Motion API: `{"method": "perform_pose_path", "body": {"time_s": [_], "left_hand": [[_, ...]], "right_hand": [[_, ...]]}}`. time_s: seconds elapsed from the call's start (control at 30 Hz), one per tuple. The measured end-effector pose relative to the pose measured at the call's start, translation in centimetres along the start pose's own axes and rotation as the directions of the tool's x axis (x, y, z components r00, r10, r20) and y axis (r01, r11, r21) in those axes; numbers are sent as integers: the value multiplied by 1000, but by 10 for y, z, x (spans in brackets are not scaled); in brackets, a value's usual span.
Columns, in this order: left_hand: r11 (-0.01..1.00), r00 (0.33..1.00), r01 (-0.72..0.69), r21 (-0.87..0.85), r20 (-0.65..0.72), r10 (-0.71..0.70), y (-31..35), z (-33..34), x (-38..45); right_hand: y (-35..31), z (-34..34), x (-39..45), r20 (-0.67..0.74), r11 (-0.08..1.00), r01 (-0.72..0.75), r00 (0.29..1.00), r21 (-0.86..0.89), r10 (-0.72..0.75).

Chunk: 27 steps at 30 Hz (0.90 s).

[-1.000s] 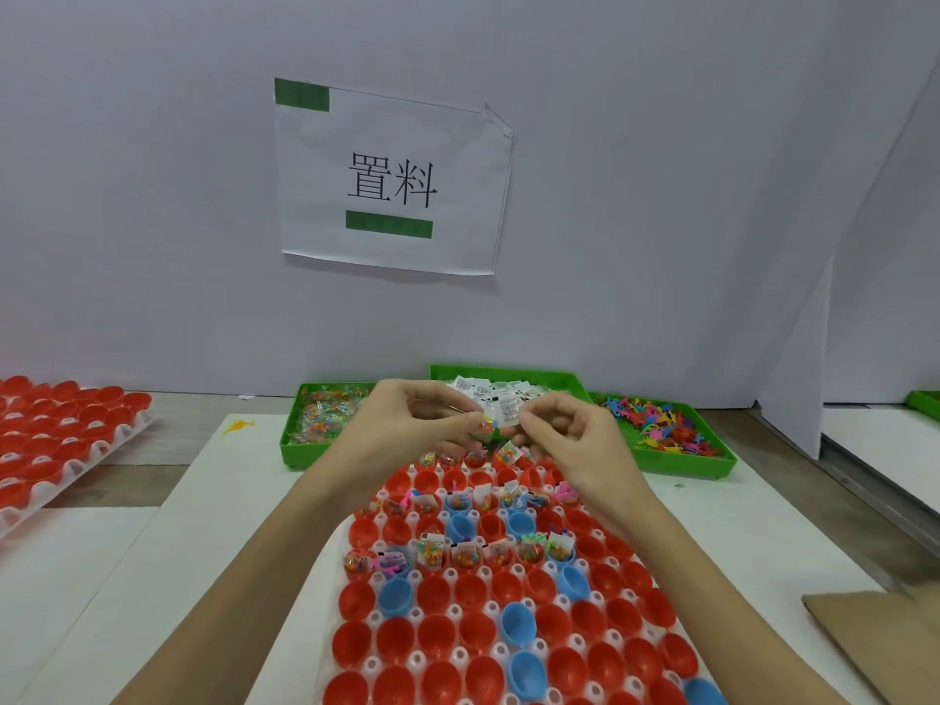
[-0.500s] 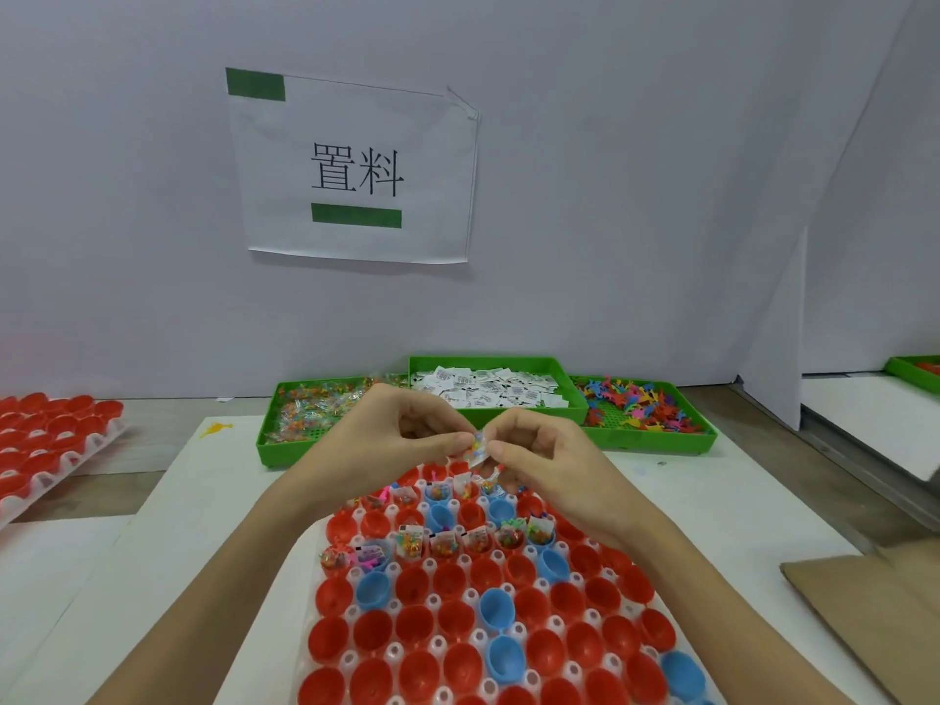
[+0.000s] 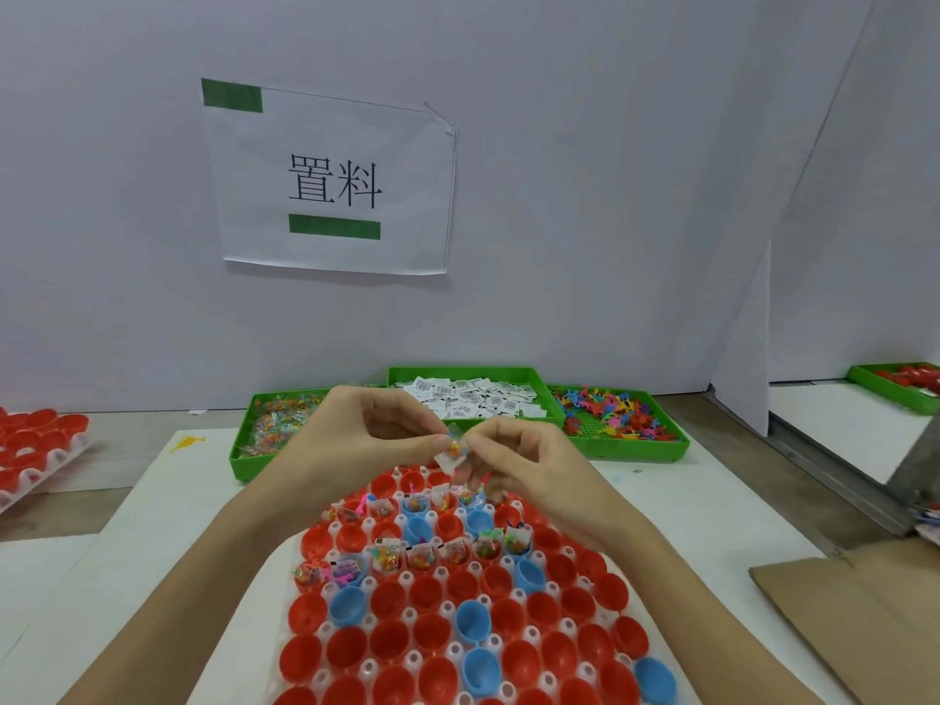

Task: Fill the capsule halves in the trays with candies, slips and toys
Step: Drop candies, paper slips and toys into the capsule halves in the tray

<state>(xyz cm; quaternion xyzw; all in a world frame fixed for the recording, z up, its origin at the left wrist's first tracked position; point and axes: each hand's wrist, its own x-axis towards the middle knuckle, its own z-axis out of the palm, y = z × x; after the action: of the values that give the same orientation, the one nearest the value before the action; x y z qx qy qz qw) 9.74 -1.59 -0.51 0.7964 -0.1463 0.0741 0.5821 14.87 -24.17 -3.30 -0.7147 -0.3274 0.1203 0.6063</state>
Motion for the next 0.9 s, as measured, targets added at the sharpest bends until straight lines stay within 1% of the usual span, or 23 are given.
{"method": "perform_pose_path", "body": {"time_s": [0.03,0.07,0.13,0.17,0.23,0.3,0.33,0.4,0.53,0.6,0.67,0.77,0.9], "left_hand": [[1000,1000,5,-8,-9,-5,1,-1,0],[1000,1000,12,-17,-12,-12,1,-3,-1],[1000,1000,26,-9,-8,-26,2,-6,-1],[999,1000,30,13,-5,-30,2,-7,-2],[997,1000,25,76,-2,-25,2,-8,-1],[993,1000,21,119,7,-22,3,-8,-2],[991,1000,22,133,17,-24,4,-8,-2],[987,999,15,160,44,-23,5,-7,-2],[982,997,-14,188,71,1,7,-5,-2],[981,997,-24,192,75,10,8,-5,-1],[980,996,-34,197,83,18,8,-4,-1],[975,996,-44,218,85,26,7,-3,0],[969,997,-50,244,76,33,6,-1,0]], "right_hand": [[-1,-9,1,-41,996,4,999,-94,-8],[-1,-20,4,-110,986,-4,994,-164,-14],[7,-50,12,-306,976,-56,952,-209,-11],[15,-66,17,-411,969,-100,911,-225,-1],[35,-93,29,-596,927,-238,803,-289,21],[58,-116,40,-697,821,-420,716,-387,38],[68,-123,45,-718,756,-497,694,-426,52],[82,-132,52,-722,666,-581,686,-468,91],[92,-135,65,-715,636,-635,675,-439,180],[93,-135,71,-698,586,-669,678,-457,229],[95,-136,74,-702,550,-695,667,-464,250],[98,-138,76,-711,561,-697,657,-447,250],[98,-138,69,-718,704,-609,665,-365,203]]}}
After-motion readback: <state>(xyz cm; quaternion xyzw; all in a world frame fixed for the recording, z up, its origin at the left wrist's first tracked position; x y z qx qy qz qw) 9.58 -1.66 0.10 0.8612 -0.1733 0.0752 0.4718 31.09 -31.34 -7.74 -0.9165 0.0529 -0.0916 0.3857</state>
